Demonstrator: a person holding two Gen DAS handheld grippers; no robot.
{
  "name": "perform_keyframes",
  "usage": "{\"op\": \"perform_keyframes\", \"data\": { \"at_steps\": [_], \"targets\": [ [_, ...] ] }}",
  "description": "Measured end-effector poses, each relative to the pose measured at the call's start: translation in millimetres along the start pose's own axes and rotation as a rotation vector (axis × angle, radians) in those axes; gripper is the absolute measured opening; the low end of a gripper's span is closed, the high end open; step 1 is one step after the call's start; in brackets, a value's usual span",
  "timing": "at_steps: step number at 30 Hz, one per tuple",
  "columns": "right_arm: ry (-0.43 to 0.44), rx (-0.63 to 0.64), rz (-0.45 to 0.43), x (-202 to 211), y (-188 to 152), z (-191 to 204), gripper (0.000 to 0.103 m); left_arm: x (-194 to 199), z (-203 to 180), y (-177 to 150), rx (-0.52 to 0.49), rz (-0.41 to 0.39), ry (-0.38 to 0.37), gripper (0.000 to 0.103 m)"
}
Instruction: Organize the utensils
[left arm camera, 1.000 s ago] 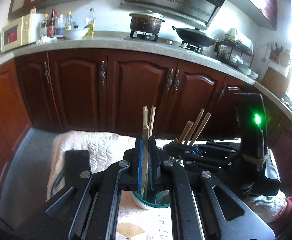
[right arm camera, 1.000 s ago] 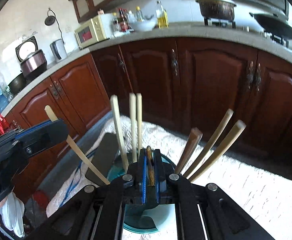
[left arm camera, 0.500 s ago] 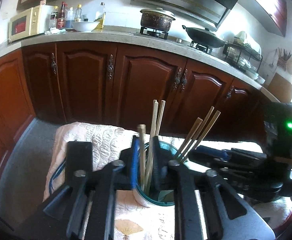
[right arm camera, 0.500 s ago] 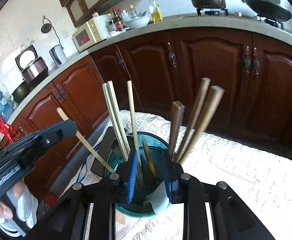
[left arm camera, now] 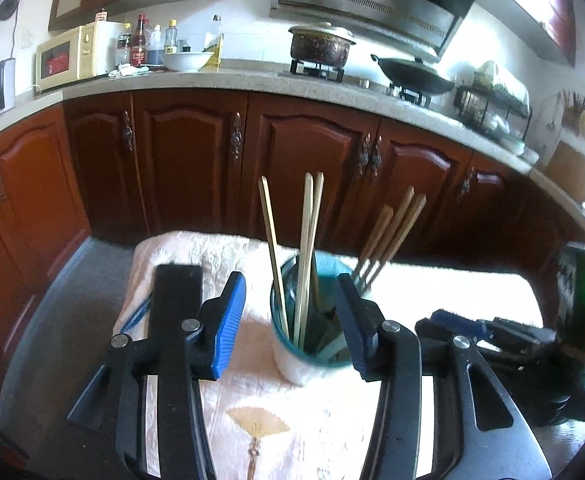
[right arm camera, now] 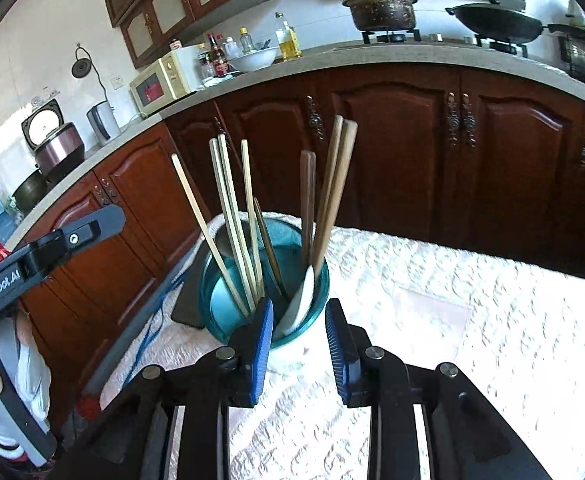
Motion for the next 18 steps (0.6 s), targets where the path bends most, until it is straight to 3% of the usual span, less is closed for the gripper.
{"op": "perform_keyframes", "data": {
  "at_steps": [9,18],
  "targets": [
    [-0.058,-0.037,-0.020,20.5,-20.1,-9.3,0.032,-2.8,-20.8,-39.3,-0.028,0.055,0.029,0.045],
    [-0.097,-0.045,-0.050,42.6,-22.7,-13.4,0.039,7.8,-33.2,-44.0,-0.060,0.027,0.066,0.045]
  ]
}}
Point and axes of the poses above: each gripper's, at about its wrist camera, not at the fingertips, and x roughly against the way its jaws point, z to its left, y to its top, the point moved 10 cm from there along -x, roughly the way its jaws point, and after that the axes turned 7 degrees about -y, right-handed, at the moved point
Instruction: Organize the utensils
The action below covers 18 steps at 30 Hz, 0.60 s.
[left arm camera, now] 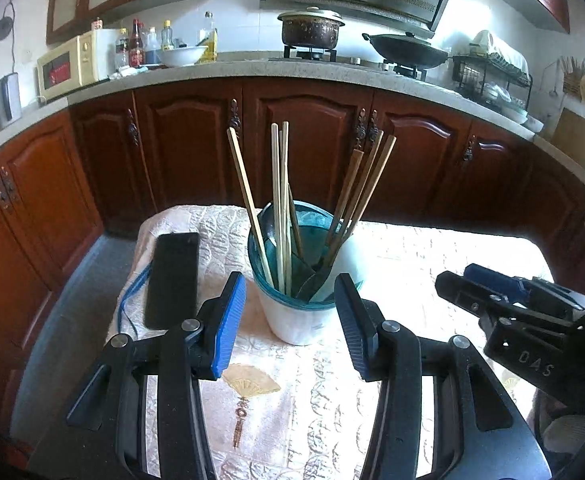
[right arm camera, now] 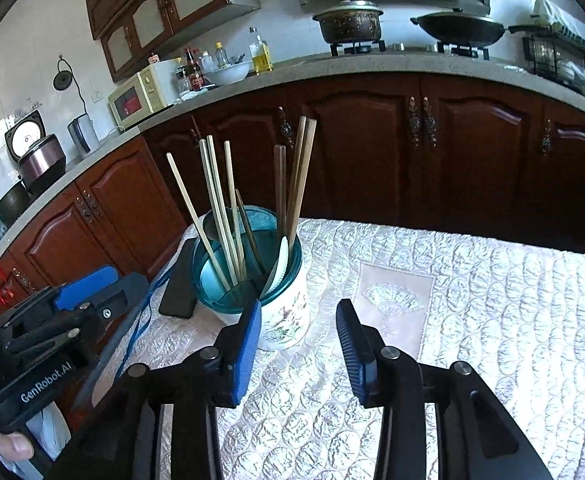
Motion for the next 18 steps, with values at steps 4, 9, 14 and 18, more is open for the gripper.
{"op": "perform_keyframes", "data": {
  "at_steps": [4,9,14,18],
  "targets": [
    [-0.002,-0.002,-0.022,9.9,2.1,1.7,0.041,4.3,1.4,0.2,-0.007,-0.013,0.011,0.045],
    [-0.016,0.006,-0.035,15.9,2.0,2.3,0.042,8.5,2.0,2.3,-0.019,-0.028,0.033,0.045],
    [-0.013,0.001,-0.033,16.2,1.8,3.6,0.042,11.3,2.7,4.4,-0.020,-0.041,0.042,0.045],
    [-0.012,-0.001,-0.028,15.7,1.1,4.3,0.043,12.3,2.8,4.7,-0.024,-0.047,0.049,0.045]
  ]
}}
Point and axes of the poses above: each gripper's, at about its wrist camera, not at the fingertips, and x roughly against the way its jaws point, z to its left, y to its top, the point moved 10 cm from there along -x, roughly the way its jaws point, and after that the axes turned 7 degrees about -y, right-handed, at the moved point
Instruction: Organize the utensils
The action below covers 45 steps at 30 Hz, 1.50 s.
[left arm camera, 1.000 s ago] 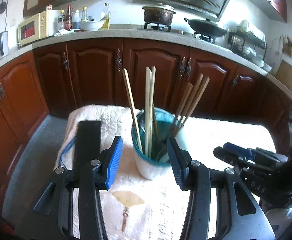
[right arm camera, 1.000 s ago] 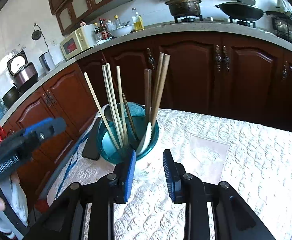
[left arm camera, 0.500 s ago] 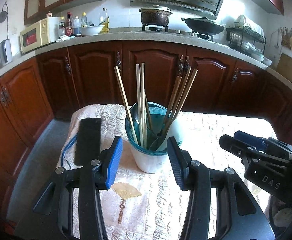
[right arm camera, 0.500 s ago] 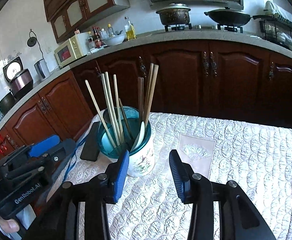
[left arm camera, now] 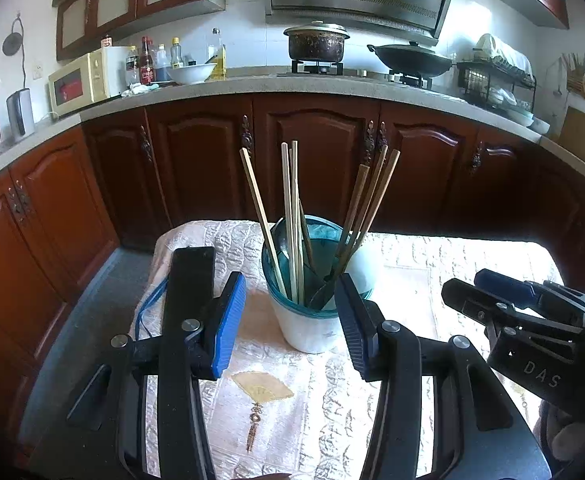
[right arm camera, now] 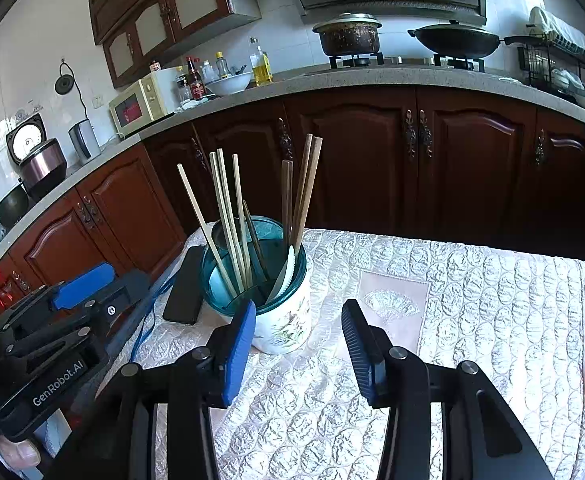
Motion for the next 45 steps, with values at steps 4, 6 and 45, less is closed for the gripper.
{"op": "perform_keyframes", "data": {
  "at_steps": [4,6,45],
  "targets": [
    [-0.003,0.001,0.002,-0.8,1.1,1.2,0.044,0.2,1.6,-1.2,0.002,-0.001,0.007,0.045],
    [-0.004,0.001,0.004,-1.4,1.4,1.2,0.044,-0.1,2.4,-1.2,0.005,-0.002,0.010,0.045],
    [-0.017,0.023,0.017,-8.1,-0.1,7.8,0.045,-3.3,9.7,-5.5,0.004,-0.005,0.036,0.045]
  ]
}}
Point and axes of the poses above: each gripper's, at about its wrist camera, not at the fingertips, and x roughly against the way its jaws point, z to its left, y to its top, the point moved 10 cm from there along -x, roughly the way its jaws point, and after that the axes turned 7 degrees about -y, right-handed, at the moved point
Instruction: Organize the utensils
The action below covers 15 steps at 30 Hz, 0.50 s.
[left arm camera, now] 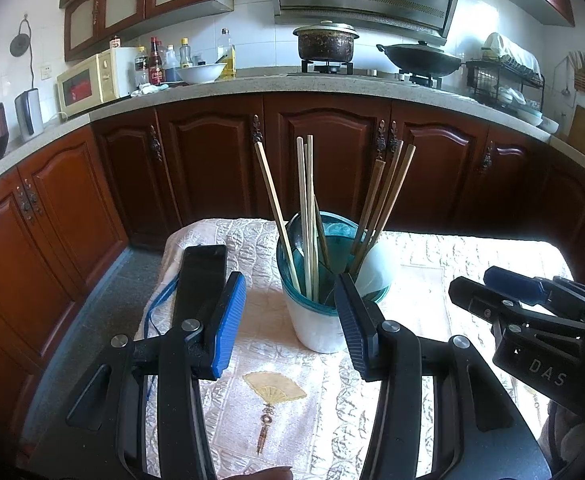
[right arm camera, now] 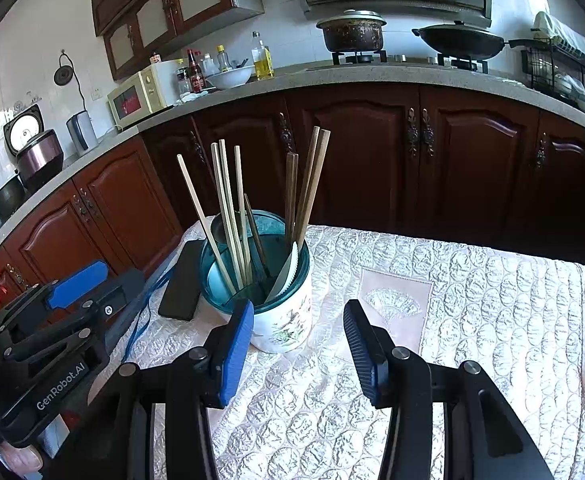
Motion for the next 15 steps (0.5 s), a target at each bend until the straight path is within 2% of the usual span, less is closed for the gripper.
{"op": "perform_keyframes", "data": {
  "at_steps": [15],
  "targets": [
    [-0.002,0.009,0.008,-4.5,-0.5,-0.7,0.045,-0.4,0.6,-1.2,-0.003,0.000,0.004,0.045]
  ]
}}
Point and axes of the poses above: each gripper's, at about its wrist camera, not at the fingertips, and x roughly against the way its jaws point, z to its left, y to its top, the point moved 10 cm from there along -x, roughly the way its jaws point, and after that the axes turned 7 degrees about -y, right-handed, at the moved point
